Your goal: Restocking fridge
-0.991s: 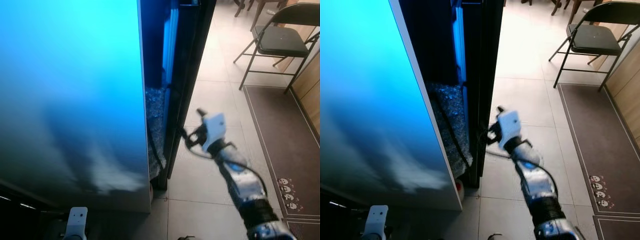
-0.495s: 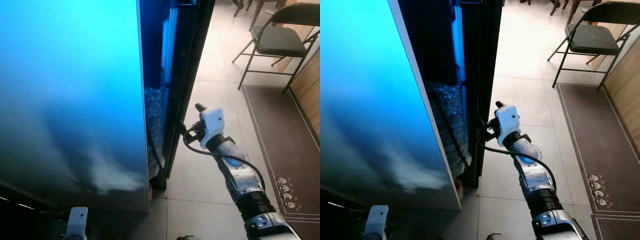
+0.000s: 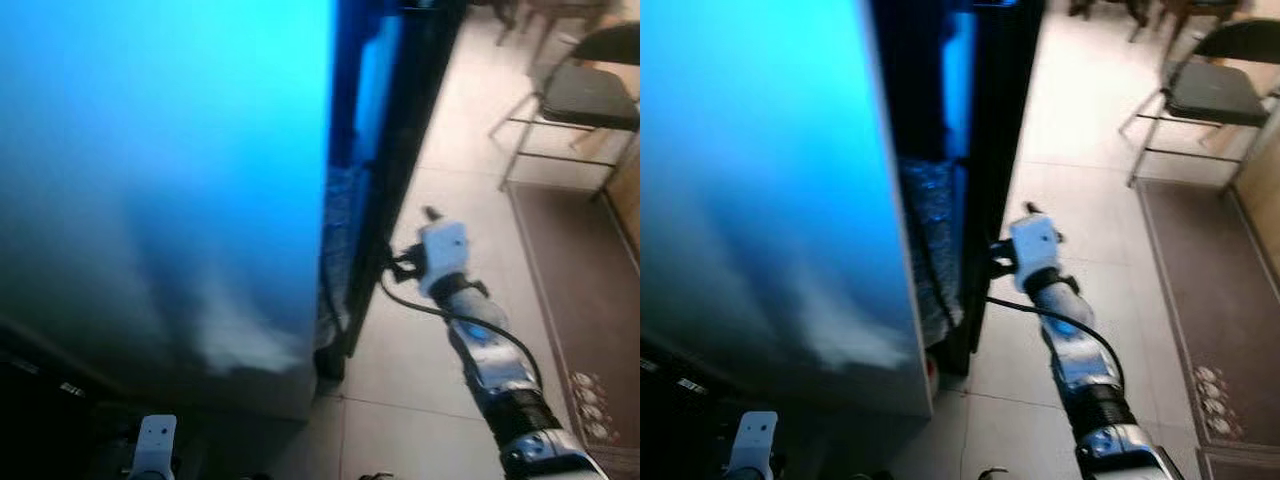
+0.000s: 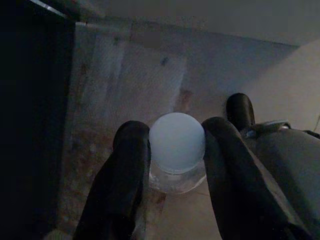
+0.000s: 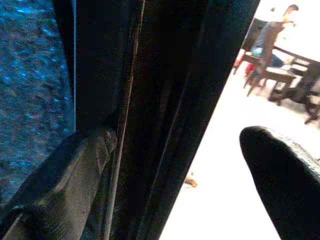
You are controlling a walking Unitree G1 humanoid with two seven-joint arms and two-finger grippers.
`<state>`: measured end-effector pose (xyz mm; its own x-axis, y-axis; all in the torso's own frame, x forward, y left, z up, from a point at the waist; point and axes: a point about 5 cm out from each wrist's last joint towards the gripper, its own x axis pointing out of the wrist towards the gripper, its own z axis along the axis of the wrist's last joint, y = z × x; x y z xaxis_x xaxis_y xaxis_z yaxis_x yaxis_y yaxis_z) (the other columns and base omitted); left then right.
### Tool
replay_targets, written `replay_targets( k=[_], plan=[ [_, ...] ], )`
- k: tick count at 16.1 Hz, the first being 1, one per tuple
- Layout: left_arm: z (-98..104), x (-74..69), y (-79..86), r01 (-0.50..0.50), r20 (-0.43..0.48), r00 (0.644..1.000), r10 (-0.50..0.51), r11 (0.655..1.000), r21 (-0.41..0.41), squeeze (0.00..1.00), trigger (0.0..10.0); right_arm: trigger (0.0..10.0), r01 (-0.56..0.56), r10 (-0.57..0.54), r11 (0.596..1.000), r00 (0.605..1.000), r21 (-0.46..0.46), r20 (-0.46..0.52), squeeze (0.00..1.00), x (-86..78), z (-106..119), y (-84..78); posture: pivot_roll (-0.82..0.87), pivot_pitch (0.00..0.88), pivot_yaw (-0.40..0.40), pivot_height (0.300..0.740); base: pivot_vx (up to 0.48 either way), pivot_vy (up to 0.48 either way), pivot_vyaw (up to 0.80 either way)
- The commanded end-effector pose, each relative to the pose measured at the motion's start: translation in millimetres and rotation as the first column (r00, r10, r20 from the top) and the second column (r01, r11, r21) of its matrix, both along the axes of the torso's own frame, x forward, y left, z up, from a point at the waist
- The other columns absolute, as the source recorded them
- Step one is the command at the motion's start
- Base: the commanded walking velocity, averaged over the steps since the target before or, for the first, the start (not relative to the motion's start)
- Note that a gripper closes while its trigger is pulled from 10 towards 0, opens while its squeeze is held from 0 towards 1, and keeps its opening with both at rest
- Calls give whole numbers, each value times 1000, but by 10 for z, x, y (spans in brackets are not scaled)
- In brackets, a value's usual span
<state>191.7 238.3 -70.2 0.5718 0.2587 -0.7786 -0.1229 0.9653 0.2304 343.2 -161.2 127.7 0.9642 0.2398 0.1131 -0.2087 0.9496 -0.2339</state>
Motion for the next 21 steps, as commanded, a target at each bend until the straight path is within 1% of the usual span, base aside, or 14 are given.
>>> replay_targets(
  k=[1,4,7,8,10,11,12,13,15,16,17,19,21],
  plan=[
    [-40,-81,6,17,-30,999,-16,1000,17,0,10000,10000,185,-184,982,983,32,-13,0,-26,-28,-360,-192,154,-5,740,0,0,0],
    [-38,-81,12,21,-31,999,-21,1000,21,0,10000,10000,248,-247,968,969,27,-18,0,-87,-98,-464,-191,151,-1,740,0,0,0],
    [-38,-81,15,27,-32,999,-27,999,22,0,10000,10000,339,-337,940,940,36,-51,0,-172,-217,-607,-192,150,0,740,0,0,0],
    [-38,-81,14,29,-32,999,-28,999,22,0,10000,10000,380,-378,925,923,15,-77,0,-217,-303,-675,-192,151,-1,740,0,0,0],
    [-38,-82,13,30,-32,999,-29,999,21,0,10000,10000,459,-451,888,881,28,-142,0,-311,-465,-805,-192,153,-1,740,0,0,0],
    [-39,-84,13,31,-33,999,-30,999,21,0,10000,10000,484,-472,874,865,33,-168,0,-350,-528,-847,-193,154,-1,740,0,0,0],
    [-40,-85,13,32,-35,999,-31,999,21,0,10000,10000,502,-487,865,848,20,-209,0,-402,-628,-879,-194,154,-2,740,0,0,0],
    [-41,-86,12,32,-35,999,-32,999,21,0,10000,10000,503,-488,864,842,7,-229,0,-427,-682,-879,-195,154,-2,740,0,0,0],
    [-41,-86,11,32,-35,999,-32,999,20,0,10000,10000,503,-474,864,823,15,-312,0,-515,-877,-836,-193,155,-2,740,0,0,0],
    [-41,-87,11,32,-35,999,-32,999,20,0,10000,10000,503,-473,864,821,11,-320,0,-524,-898,-831,-193,155,-2,740,0,0,0],
    [-41,-88,13,32,-35,999,-31,999,21,0,10000,10000,492,-457,871,812,3,-362,0,-568,-998,-801,-193,155,-2,740,0,0,0],
    [-41,-88,15,30,-35,999,-29,999,20,0,10000,10000,492,-444,871,778,-9,-445,0,-678,-1181,-781,-194,156,-3,740,0,0,0],
    [-42,-89,14,27,-35,999,-26,1000,17,0,10000,10000,471,-410,881,721,-37,-559,0,-880,-1445,-719,-197,156,-2,740,0,0,0]
  ],
)
